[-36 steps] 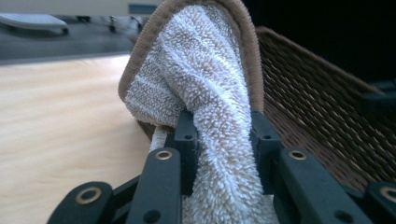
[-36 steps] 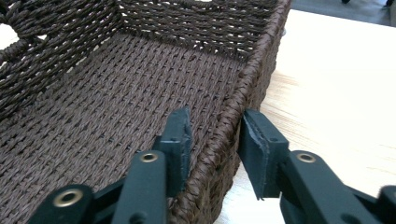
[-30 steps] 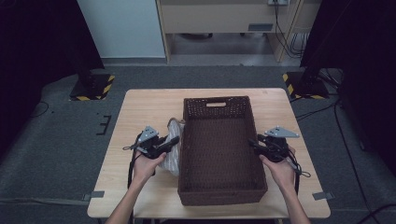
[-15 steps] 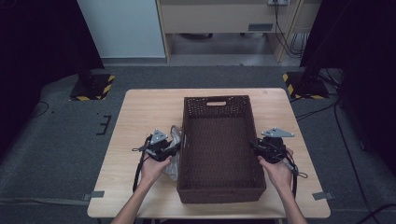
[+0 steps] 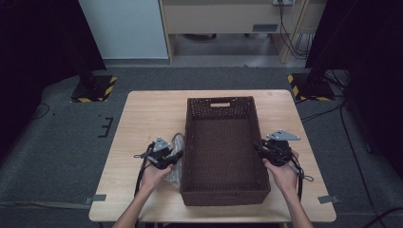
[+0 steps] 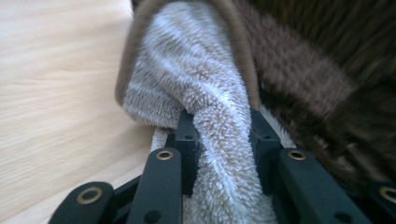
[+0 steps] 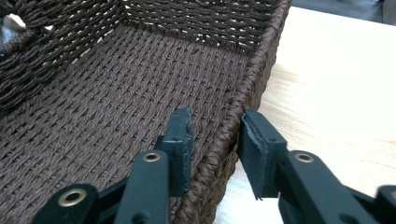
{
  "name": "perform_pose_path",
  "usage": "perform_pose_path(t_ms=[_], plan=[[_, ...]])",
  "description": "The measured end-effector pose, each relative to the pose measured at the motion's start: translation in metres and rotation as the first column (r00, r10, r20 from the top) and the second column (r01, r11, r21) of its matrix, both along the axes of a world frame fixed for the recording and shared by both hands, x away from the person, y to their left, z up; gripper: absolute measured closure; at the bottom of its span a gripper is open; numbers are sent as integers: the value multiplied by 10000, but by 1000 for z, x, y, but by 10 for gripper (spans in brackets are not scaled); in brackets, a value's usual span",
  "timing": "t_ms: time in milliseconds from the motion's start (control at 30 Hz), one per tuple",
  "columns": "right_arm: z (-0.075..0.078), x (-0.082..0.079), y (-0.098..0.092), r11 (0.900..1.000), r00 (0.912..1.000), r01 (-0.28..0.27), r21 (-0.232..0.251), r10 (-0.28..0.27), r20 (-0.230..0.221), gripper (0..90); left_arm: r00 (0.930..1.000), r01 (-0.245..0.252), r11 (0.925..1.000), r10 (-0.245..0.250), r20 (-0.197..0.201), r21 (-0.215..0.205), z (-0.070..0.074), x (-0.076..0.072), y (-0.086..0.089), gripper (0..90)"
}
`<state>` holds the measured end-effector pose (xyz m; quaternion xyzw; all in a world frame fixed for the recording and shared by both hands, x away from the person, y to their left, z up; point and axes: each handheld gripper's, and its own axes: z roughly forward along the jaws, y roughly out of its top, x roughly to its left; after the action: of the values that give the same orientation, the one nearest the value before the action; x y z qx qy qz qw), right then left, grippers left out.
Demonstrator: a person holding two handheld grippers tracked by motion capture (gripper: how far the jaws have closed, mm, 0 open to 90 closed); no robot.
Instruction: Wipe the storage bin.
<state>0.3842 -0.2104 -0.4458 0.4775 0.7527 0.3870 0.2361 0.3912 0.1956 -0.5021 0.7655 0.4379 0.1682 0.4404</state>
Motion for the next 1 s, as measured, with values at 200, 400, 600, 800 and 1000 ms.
perform_pose_path(t_ms=[200,400,600,800,1000], plan=[[7,-4,-1,9995,9990,-294,93,291,350,561,9954,-209,9929,317,909,-1169,36,-16,19,698],[12,-6,-2,9986,9983,-512,-125,515,258,539,9898,371,9792,-86,1419,-1997,63,-31,19,698],[12,-18,-7,9971,9970,-765,55,764,153,584,9951,418,9805,-236,961,-1920,34,-35,2,693],[4,-22,-9,9964,9965,-832,173,831,77,600,9995,312,9933,-316,-14,-1112,6,-35,-2,694],[2,-23,-9,9969,9968,-780,92,779,184,602,9978,450,9990,-453,-490,-67,-14,-34,-13,693]])
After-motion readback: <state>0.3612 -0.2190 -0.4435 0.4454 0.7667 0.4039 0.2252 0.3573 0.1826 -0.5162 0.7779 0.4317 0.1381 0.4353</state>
